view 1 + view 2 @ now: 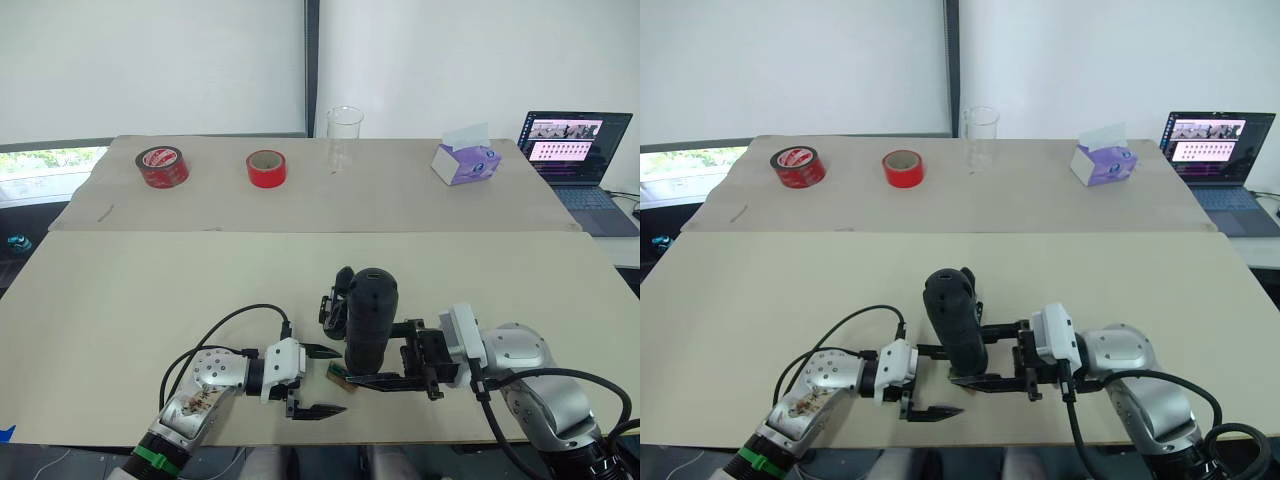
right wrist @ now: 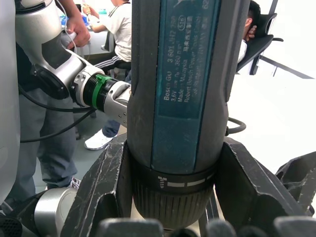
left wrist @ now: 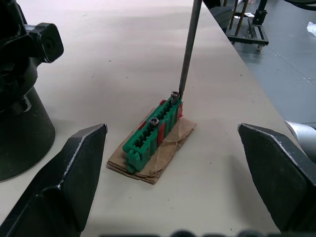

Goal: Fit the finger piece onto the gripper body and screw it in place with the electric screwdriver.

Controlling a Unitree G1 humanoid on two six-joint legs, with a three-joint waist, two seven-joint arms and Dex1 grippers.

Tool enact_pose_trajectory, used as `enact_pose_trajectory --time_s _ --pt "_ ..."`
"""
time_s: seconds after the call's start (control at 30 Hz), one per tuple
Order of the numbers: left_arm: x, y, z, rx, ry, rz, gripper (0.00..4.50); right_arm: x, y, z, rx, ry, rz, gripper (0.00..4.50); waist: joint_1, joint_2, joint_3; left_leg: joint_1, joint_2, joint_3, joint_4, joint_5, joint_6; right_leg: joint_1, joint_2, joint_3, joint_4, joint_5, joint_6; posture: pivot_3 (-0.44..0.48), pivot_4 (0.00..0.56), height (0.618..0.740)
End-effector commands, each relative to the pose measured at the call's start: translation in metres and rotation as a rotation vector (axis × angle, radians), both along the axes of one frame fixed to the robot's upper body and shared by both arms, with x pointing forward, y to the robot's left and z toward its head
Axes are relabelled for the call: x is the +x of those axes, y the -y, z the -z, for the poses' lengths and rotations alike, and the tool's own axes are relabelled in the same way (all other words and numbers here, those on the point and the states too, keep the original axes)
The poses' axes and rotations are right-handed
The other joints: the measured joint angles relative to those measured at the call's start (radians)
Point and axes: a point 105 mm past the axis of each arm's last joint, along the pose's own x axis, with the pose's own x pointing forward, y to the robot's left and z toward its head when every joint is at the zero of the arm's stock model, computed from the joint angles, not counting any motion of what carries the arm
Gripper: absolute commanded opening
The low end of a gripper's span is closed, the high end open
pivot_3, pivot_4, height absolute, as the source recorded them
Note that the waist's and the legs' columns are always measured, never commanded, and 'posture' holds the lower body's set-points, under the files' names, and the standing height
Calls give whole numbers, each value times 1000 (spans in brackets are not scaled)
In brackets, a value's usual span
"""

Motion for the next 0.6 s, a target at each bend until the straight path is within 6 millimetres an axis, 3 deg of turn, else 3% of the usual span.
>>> enact_pose_trajectory --time_s 0.03,0.6 --pt "-1 -10 20 48 -76 -47 4500 -5 -3 -12 29 40 -38 1916 0 0 0 0 0 0 0 0 0 0 0 0 0 0 0 0 150 740" --pt "-1 -9 21 51 -78 -48 4500 -7 0 -6 -12 -2 -49 1916 0 0 0 0 0 0 0 0 0 0 0 0 0 0 0 0 150 740"
